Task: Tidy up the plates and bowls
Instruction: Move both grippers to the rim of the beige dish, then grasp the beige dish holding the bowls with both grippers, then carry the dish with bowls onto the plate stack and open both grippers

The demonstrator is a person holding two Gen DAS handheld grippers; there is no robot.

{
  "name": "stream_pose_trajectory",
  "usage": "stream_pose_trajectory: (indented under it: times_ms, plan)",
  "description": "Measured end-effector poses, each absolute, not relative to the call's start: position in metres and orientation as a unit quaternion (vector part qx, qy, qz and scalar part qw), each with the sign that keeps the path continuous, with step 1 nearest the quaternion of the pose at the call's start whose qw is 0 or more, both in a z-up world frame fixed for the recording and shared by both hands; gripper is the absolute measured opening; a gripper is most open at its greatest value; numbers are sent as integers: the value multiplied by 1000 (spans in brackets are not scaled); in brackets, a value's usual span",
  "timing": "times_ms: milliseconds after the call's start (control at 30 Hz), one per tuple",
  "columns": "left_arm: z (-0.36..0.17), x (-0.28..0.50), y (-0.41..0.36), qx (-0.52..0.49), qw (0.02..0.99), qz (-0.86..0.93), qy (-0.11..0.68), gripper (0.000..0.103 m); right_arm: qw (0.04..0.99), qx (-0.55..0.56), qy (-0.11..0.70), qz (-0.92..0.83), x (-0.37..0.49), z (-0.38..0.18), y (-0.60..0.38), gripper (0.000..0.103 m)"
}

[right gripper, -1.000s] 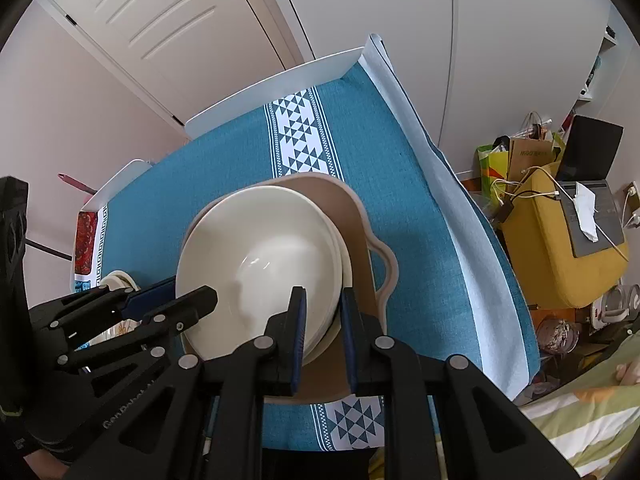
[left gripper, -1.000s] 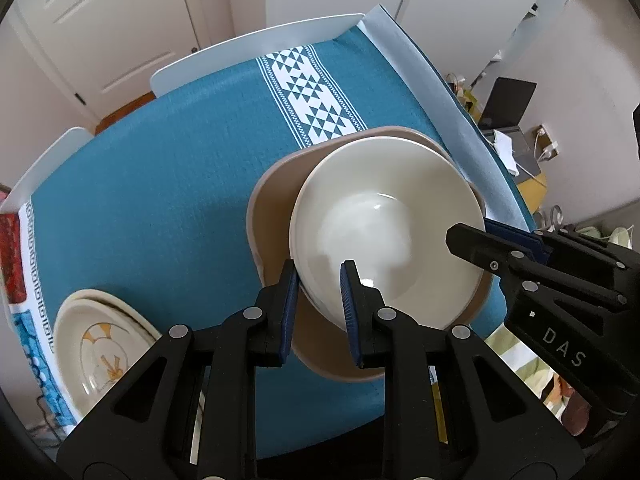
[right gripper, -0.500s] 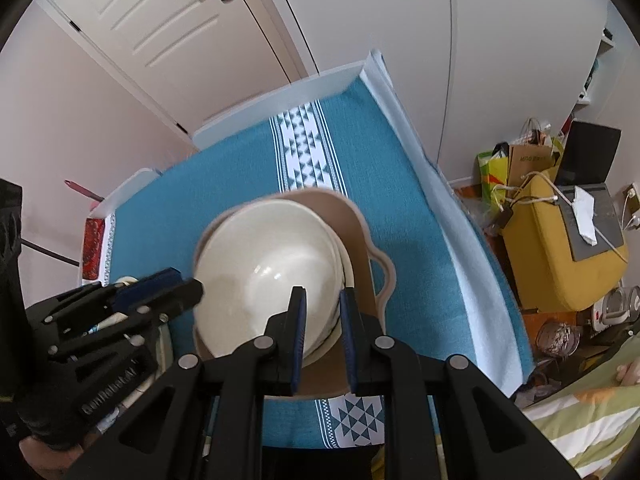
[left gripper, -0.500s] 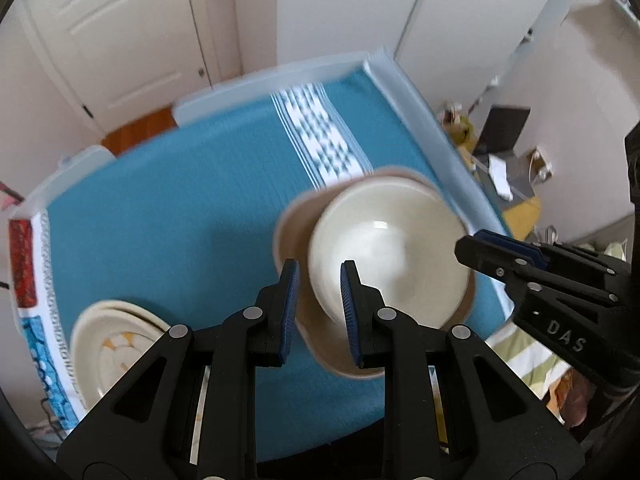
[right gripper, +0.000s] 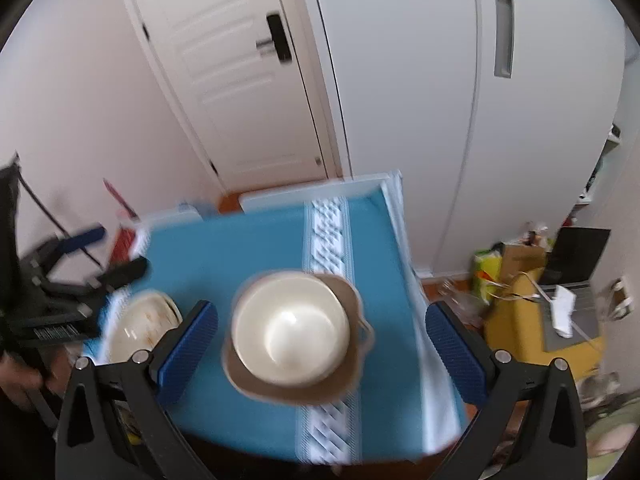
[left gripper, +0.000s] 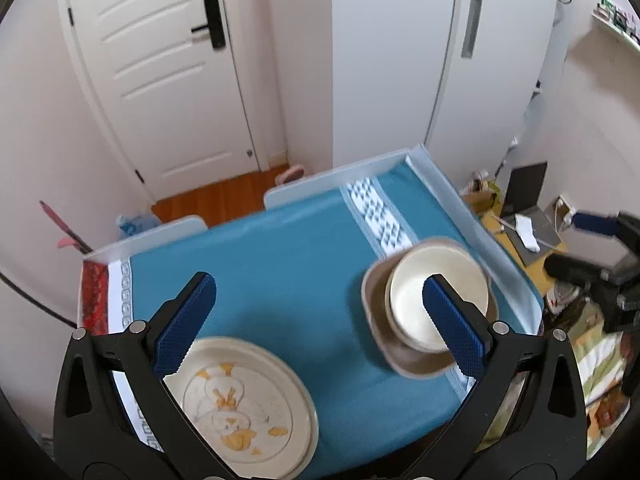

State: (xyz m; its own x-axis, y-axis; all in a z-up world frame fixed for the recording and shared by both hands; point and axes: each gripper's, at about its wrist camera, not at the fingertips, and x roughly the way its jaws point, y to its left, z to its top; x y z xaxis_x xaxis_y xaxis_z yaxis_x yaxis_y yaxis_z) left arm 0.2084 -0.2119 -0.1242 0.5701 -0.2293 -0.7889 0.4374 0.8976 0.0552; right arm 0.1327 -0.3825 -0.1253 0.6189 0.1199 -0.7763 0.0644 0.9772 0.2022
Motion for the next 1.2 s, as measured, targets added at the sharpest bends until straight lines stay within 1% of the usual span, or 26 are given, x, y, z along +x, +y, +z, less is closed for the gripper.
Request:
stream_pose_trajectory:
  times_ms: [133, 233, 467, 567, 633, 733, 767, 800, 867, 900, 967, 1000, 1033, 1067, 1100, 1133, 1167, 1200]
  plan:
    - [-153, 201, -206, 136, 855, -199, 460, 103, 879, 94, 467, 8, 127, -139, -391, 103]
    - [-177, 199, -207, 139, 837, -203, 489, 103, 861, 65, 505, 2, 131, -160, -393, 103]
    - [-221, 204, -230, 165, 795, -218, 542, 103, 818, -1, 575, 19, 146, -211, -393, 103]
    - [-233, 214, -238, 162, 785, -223, 554, 102, 803, -11, 594, 47, 158, -229, -391, 97]
    - [-243, 220, -244, 166, 775, -224, 566, 99, 789, -12, 611, 65, 166, -240, -390, 82]
    - [-259, 224, -251, 179, 758, -226, 585, 89, 769, -17, 633, 90, 177, -254, -385, 69]
    - [-264, 225, -253, 183, 751, -227, 592, 84, 764, -21, 638, 95, 179, -257, -382, 66]
    - [-269, 225, -255, 187, 746, -228, 597, 82, 760, -28, 642, 99, 182, -258, -378, 62]
    - [-276, 225, -257, 182, 739, -236, 604, 76, 752, -42, 649, 109, 186, -264, -373, 60]
    - [-279, 226, -259, 180, 736, -239, 607, 73, 748, -44, 653, 116, 187, -268, -371, 55]
    - [-286, 226, -263, 179, 733, -245, 609, 63, 745, -30, 654, 127, 190, -274, -370, 47]
    - [-289, 227, -265, 177, 731, -248, 610, 59, 746, -21, 652, 132, 191, -277, -370, 40]
    - [-294, 227, -268, 174, 730, -252, 611, 51, 748, -7, 649, 139, 191, -281, -370, 32]
    - [-298, 228, -271, 173, 726, -256, 614, 43, 749, -1, 647, 141, 192, -283, -371, 29]
    - [-300, 227, -273, 173, 726, -258, 614, 38, 752, 3, 644, 143, 192, -286, -371, 25]
    - [-304, 226, -276, 172, 726, -263, 612, 28, 754, 7, 640, 148, 190, -289, -370, 21]
    - [-307, 225, -279, 170, 726, -267, 610, 20, 757, 11, 636, 150, 189, -291, -369, 19]
    - [-309, 224, -281, 169, 727, -271, 608, 16, 761, 18, 631, 151, 188, -292, -370, 16]
